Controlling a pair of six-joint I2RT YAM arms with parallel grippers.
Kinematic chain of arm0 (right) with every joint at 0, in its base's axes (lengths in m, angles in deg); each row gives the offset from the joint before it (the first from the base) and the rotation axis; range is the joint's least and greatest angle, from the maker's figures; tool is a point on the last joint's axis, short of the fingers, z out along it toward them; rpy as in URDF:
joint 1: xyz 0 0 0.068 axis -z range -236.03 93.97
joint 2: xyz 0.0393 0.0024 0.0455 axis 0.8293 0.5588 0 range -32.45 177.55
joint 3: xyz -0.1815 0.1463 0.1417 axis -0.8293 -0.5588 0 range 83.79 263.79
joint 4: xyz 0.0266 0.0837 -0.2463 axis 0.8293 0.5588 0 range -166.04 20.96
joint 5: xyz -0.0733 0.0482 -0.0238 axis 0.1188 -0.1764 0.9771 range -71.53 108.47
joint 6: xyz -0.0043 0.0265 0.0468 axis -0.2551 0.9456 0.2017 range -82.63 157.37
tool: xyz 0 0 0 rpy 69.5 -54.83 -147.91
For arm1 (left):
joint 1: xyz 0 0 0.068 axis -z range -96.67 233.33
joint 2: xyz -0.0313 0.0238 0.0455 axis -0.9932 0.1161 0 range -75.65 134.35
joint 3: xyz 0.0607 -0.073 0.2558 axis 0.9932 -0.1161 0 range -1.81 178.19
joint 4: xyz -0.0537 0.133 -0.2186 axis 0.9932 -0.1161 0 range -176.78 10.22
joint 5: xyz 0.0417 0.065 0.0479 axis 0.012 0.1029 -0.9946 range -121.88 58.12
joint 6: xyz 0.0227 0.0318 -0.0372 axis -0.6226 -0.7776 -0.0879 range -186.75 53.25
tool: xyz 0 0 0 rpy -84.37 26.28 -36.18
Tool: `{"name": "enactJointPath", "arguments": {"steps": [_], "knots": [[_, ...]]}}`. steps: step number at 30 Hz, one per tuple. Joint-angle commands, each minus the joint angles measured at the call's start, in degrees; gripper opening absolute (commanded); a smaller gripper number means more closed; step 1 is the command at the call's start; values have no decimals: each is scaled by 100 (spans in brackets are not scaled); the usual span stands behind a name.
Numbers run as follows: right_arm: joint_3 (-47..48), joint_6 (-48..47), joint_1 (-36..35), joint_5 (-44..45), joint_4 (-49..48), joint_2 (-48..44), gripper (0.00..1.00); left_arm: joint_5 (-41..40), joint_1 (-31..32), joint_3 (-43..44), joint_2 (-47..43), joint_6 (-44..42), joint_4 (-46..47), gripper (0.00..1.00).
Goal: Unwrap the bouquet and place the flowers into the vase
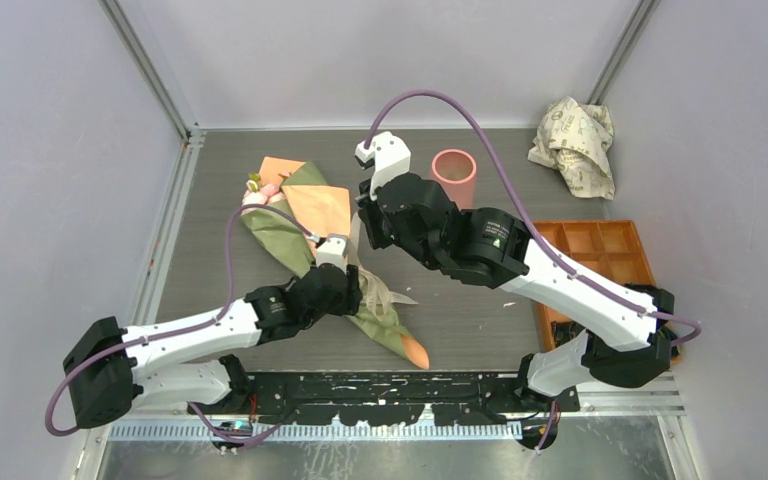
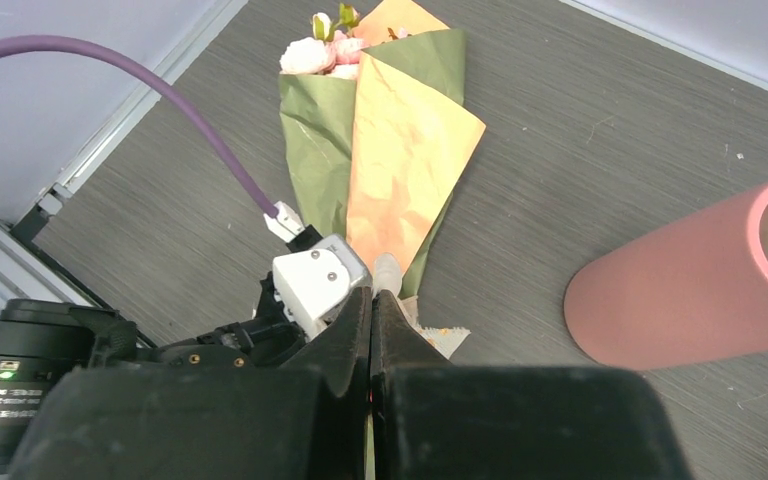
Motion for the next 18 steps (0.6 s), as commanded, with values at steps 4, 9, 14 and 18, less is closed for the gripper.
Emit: {"name": "enactJointPath", "arguments": {"steps": [4,9,14,18], "knots": [[14,56,8,-49,-339,-277,1,-110,21,346,469,-141,551,45],[-23,84,12,-151,-385,-296,1,-192,24,301,659,-150,741,44],[-49,119,8,-186,-403,-305,1,-303,21,368,862,-228,881,43],[-93,192,10,-234,-429,-355,1,-397,26,394,1025,-297,1014,42]]}}
